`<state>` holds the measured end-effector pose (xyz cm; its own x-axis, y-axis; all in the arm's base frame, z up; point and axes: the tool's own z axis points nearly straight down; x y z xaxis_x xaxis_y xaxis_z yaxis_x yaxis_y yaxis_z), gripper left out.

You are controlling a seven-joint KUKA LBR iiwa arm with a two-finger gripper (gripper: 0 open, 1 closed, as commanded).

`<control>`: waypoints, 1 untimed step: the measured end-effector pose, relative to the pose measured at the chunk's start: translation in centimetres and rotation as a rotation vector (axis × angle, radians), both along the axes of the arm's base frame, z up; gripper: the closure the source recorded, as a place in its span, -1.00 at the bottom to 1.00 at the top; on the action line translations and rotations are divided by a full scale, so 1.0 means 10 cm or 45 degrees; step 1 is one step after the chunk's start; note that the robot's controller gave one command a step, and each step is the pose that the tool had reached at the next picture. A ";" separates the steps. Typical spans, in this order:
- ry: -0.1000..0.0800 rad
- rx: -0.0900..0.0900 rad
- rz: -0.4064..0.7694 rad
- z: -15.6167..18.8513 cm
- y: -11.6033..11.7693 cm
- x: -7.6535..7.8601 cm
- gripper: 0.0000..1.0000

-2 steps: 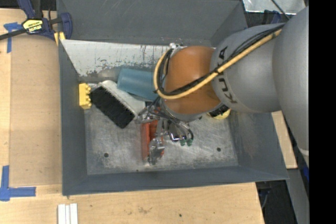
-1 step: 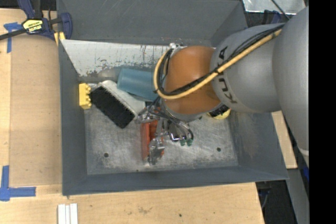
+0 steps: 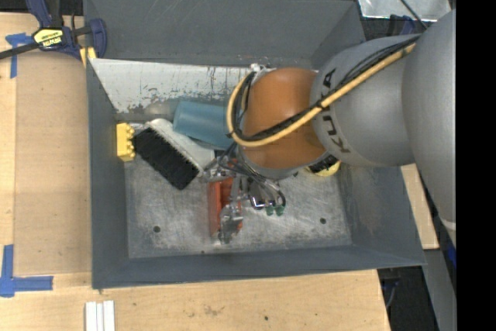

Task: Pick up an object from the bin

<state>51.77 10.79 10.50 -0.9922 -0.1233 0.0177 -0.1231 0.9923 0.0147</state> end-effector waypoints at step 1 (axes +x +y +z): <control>0.000 0.000 0.000 0.00 0.00 0.00 1.00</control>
Offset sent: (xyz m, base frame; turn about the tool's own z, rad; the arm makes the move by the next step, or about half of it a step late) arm 0.0168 0.0051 0.1413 -0.3110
